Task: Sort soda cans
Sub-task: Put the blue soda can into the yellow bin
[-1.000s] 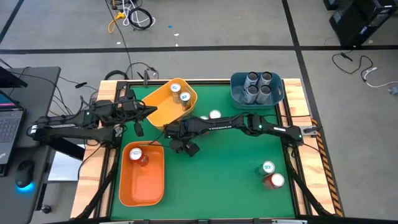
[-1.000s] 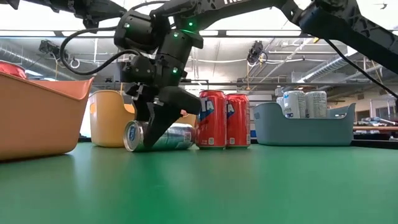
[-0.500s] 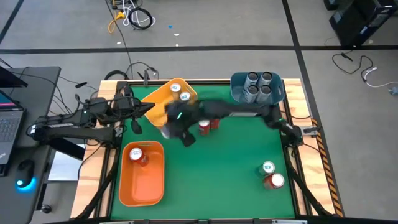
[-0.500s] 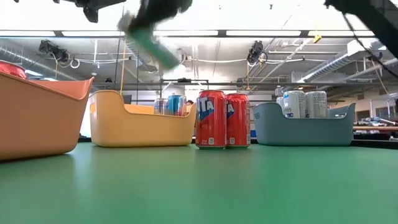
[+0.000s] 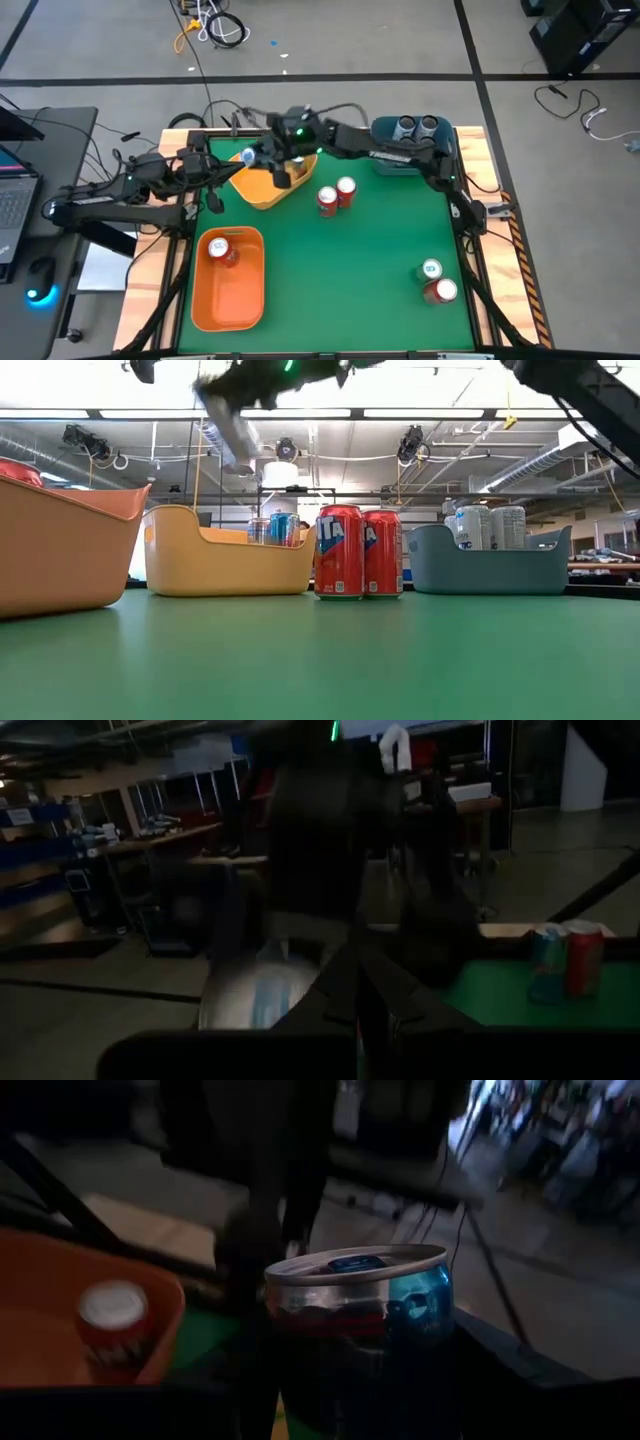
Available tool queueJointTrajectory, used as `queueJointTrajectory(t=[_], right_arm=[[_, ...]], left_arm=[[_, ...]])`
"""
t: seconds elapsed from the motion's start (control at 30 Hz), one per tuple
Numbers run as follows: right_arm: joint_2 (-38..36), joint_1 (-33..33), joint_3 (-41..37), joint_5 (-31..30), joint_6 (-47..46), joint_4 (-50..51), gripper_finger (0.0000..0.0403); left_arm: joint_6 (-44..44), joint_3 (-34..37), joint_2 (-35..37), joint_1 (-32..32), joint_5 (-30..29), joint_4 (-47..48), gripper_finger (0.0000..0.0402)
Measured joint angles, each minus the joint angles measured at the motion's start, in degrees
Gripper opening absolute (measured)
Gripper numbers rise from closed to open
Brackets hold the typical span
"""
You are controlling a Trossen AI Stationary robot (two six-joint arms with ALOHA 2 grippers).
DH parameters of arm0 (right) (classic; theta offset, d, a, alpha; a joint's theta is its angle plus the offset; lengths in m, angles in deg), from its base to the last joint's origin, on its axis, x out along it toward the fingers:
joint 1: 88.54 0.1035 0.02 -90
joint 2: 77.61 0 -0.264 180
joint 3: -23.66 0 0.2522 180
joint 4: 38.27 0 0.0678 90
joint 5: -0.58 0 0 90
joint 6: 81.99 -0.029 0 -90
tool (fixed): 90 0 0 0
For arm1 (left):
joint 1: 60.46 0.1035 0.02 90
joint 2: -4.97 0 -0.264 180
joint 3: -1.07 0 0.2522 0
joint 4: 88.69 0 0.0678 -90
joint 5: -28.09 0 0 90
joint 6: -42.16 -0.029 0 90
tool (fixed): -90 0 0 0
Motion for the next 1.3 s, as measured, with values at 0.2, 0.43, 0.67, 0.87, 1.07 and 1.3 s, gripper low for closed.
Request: queueJointTrajectory(t=[0.2, 0.43, 0.67, 0.87, 1.07, 1.3], right_arm=[[-0.57, 0.23, -9.03, -3.18, -3.06, -13.04, 0.0215], [-1.53, -0.22, -21.92, -7.91, -9.1, -34.69, 0.0215], [-3.86, 0.4, -32.98, -14.98, -12.65, -53.63, 0.0215], [-10.02, 0.83, -39.55, -14.3, -14.17, -56.6, 0.0215], [-9.55, 0.8, -45.46, -14.93, -16.39, -62.55, 0.0215], [-7.89, 1.19, -46.71, -18.13, -18.46, -67.02, 0.0215]], left_arm=[[-0.2, 0.0, 1.85, 0.39, -0.03, 2.01, 0.0001], [-0.85, 0.0, 4.18, 1.17, -0.26, 3.29, 0.0001], [0.54, 2.29, 3.45, 4.55, -3.15, 4.53, 0.0], [1.67, 4.71, 3.26, 11.01, 0.31, 1.56, 0.0], [4.8, 9.58, -0.9, 18.17, 7.89, -7.5, 0.0], [7.03, 11.19, -9.6, 23.31, 16.97, -17.2, 0.0]])
